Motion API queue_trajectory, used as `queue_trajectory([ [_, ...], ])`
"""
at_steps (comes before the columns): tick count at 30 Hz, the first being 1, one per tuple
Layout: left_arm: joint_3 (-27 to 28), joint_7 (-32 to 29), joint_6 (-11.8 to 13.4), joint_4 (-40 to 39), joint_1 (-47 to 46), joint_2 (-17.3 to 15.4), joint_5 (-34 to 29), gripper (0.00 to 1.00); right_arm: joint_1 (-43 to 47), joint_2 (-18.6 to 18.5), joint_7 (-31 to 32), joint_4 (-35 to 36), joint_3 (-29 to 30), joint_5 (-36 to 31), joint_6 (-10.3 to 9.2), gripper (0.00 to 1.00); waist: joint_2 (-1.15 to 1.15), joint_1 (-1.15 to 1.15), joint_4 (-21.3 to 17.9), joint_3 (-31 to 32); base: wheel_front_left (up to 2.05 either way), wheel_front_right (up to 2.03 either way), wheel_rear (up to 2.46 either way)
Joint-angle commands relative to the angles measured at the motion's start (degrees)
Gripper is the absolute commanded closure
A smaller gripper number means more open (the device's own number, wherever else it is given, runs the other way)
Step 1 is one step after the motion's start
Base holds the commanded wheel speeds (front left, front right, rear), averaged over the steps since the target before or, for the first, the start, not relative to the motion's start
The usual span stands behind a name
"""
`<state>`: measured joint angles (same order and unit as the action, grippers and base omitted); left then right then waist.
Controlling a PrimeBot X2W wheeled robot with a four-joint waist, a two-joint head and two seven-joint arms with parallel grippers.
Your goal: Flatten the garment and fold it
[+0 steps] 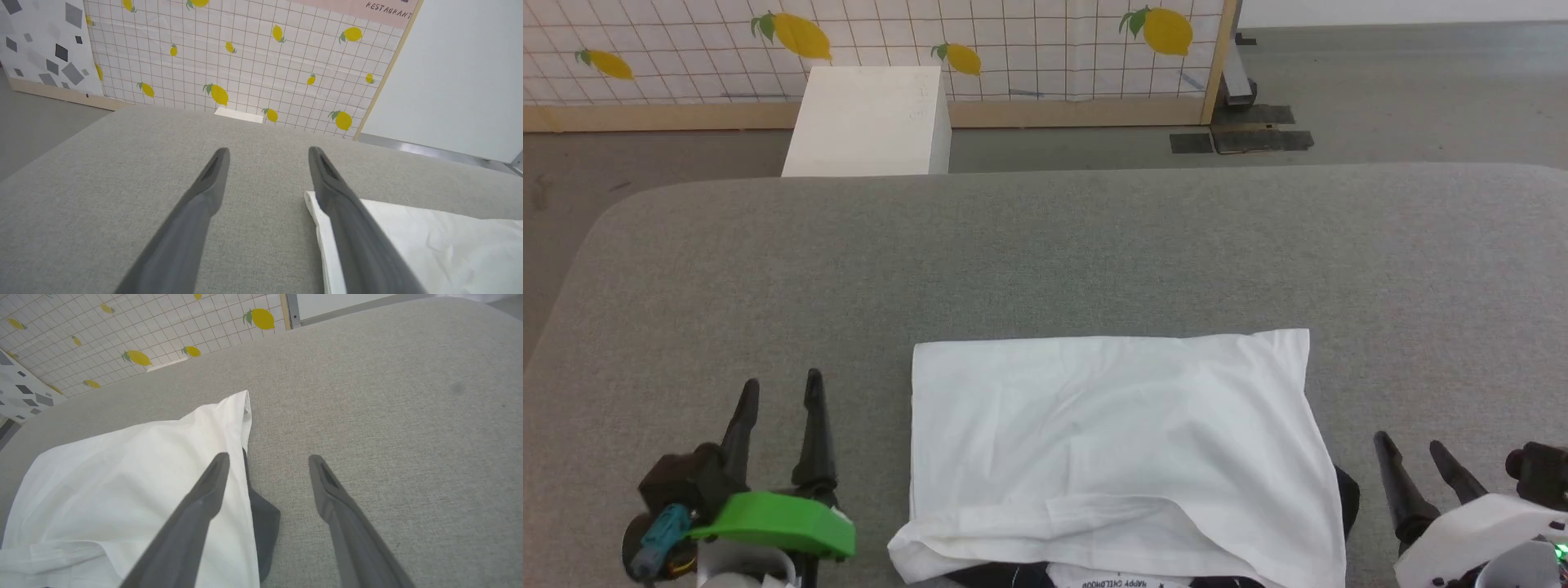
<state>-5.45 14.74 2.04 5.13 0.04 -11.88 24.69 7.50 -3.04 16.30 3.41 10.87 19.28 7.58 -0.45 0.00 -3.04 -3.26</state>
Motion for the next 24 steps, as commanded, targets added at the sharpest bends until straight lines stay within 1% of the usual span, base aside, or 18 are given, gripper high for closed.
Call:
queue_trajectory([
  [1,0.49,0.24,-0.49,-0.21,-1.29,0.99,-1.88,0.00,-1.69,0.14,-0.51,-1.69,-0.19,1.09,-0.09,0.00,0.43,0.00,0.11,-0.29,0.00,0.00,0.00],
  [6,2.41,0.25,-1.60,-0.12,-3.70,3.50,-5.20,0.00,-5.02,0.15,1.17,-8.40,-0.11,3.07,-0.09,0.00,0.43,0.00,0.22,-1.18,0.00,0.00,0.00],
  [13,4.24,0.25,-2.71,1.24,-4.63,5.95,-7.58,0.00,-10.02,0.15,5.28,-16.68,-2.87,5.01,-0.09,0.00,0.43,0.00,-0.15,-2.37,0.00,0.00,0.00],
  [19,4.89,0.26,-3.75,2.39,-4.65,7.04,-8.33,0.00,-12.42,0.15,9.87,-21.77,-4.28,3.78,-0.09,0.00,0.43,0.00,0.23,-2.99,0.00,0.00,0.00],
  [22,5.33,0.26,-4.48,3.16,-5.05,7.22,-8.37,0.00,-12.96,0.16,12.58,-23.42,-4.39,3.73,-0.09,0.00,0.43,0.00,0.59,-3.15,0.00,0.00,0.00],
  [24,5.47,0.26,-4.92,3.71,-5.29,7.33,-8.46,0.00,-13.16,0.16,14.84,-24.16,-5.16,4.83,-0.09,0.00,0.43,0.00,0.84,-3.18,0.00,0.00,0.00],
])
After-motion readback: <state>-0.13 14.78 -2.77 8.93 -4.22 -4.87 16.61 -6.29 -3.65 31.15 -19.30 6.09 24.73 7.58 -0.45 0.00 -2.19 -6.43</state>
